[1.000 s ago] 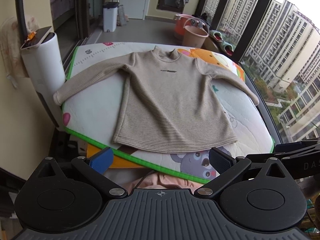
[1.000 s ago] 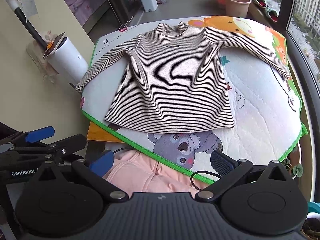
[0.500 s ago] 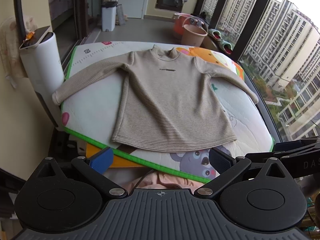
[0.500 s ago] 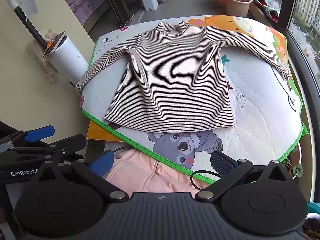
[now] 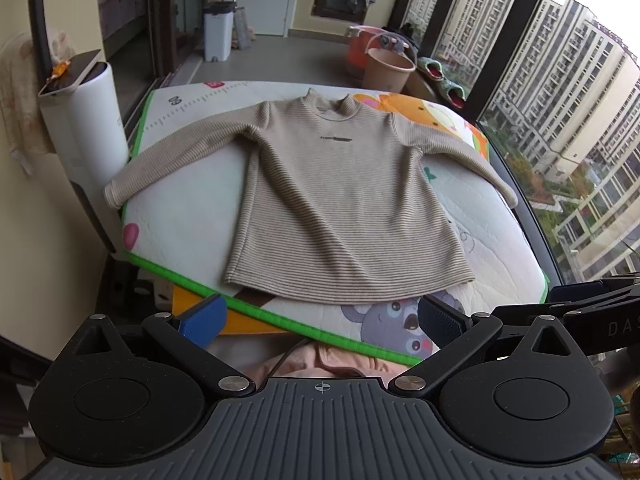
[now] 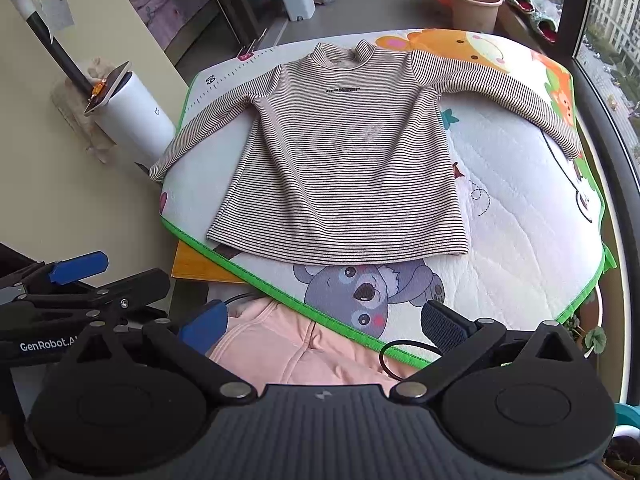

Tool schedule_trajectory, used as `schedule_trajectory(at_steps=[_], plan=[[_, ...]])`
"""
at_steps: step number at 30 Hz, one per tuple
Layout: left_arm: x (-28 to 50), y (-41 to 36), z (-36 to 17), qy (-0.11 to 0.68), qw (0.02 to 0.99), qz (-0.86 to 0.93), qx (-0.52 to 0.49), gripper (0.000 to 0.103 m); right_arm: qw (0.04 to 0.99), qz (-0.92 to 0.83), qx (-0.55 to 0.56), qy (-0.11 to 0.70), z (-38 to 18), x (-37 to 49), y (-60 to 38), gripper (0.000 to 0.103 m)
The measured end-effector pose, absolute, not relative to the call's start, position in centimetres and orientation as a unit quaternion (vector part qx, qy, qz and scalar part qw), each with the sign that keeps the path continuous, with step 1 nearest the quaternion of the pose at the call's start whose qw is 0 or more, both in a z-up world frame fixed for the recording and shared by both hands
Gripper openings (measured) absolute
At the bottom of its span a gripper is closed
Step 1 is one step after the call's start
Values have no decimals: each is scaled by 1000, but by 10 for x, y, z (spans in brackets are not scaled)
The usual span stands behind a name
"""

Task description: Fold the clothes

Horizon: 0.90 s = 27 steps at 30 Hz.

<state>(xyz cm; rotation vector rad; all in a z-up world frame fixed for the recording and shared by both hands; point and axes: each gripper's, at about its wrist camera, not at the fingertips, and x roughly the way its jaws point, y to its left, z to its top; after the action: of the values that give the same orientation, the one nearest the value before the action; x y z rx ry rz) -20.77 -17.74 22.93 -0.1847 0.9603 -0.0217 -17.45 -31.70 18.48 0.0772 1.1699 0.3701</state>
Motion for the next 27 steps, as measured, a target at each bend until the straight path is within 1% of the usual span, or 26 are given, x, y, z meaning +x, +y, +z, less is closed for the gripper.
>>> schedule_trajectory(at_steps=[27], plan=[[-203,-169,227,454,885,-21,-100,103,819,195,56,537,182,-162,-319,103]])
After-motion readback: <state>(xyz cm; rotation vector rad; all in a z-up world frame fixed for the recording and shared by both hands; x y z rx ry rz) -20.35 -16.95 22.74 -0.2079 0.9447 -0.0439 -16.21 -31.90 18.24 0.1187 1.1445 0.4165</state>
